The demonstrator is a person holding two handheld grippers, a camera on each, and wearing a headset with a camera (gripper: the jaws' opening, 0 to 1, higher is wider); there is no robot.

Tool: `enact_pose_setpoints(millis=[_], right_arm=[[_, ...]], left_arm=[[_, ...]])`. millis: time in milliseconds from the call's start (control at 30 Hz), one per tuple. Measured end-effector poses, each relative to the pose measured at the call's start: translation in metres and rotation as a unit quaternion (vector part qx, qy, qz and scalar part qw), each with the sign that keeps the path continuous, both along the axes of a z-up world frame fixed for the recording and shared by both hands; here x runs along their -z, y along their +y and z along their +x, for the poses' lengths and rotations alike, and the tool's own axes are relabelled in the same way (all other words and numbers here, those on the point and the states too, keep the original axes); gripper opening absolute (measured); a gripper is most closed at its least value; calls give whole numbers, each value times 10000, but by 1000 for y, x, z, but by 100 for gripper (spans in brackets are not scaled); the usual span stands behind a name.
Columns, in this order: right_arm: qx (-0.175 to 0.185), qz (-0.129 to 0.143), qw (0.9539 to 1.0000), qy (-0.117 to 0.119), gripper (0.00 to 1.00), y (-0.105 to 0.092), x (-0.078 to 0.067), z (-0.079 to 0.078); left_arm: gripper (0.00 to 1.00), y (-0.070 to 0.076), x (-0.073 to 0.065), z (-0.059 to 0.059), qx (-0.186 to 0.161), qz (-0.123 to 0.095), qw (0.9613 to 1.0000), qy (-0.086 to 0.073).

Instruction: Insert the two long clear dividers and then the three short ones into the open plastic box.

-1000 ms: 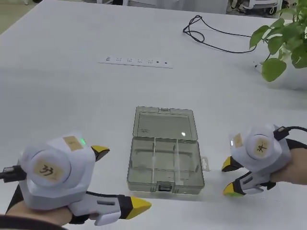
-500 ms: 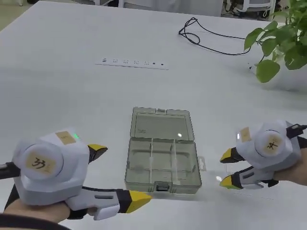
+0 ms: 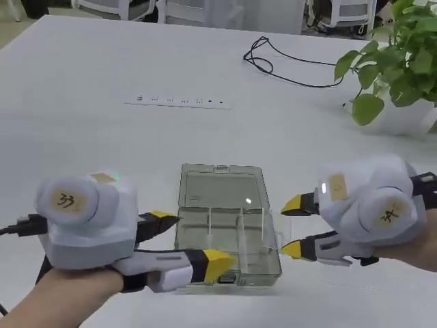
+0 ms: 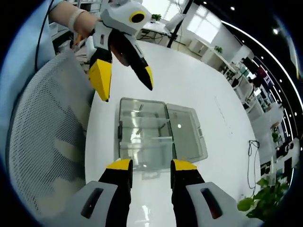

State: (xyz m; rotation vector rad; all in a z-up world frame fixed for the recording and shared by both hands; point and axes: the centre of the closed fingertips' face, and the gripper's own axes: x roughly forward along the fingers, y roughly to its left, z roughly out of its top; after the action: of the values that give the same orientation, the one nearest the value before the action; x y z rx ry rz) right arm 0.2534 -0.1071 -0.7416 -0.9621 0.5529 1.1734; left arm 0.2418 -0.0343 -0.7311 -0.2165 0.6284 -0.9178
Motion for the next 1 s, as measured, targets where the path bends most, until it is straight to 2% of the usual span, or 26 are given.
enact_pose_setpoints(millis=[33,100,167,200,367,533,633,800,900,1000], right_arm=[[-42,-11,10000,-52,32,3,-2,0],[-151,-63,9998,-116,32,10,-5,-1],[-276,-78,9994,-201,32,18,-8,-2],[-353,-76,9990,-246,32,23,-10,-3],[-614,-189,9972,-395,32,35,-11,-7],[-723,-178,9962,-458,32,43,-13,-10],[-810,-196,9953,-495,32,48,-13,-13],[-906,-190,9944,-515,32,56,-15,-17],[-920,-148,9942,-538,32,59,-18,-17],[-942,-150,9935,-619,32,59,-22,-17]], left_arm=[[61,-4,-2,0,11,-177,9997,154],[51,-10,-7,-1,92,-417,9988,230],[41,-14,-10,0,40,-643,9971,401],[39,-17,-10,0,19,-766,9955,550],[28,-20,-8,-4,-101,-1085,9906,833],[17,-18,0,-10,-91,-968,9915,862],[15,-19,2,-10,-159,-1056,9899,936],[6,-20,0,-9,-225,-1172,9877,1005],[7,-19,-1,-8,-264,-1190,9876,989],[4,-21,-5,-8,-267,-1338,9852,1037]])
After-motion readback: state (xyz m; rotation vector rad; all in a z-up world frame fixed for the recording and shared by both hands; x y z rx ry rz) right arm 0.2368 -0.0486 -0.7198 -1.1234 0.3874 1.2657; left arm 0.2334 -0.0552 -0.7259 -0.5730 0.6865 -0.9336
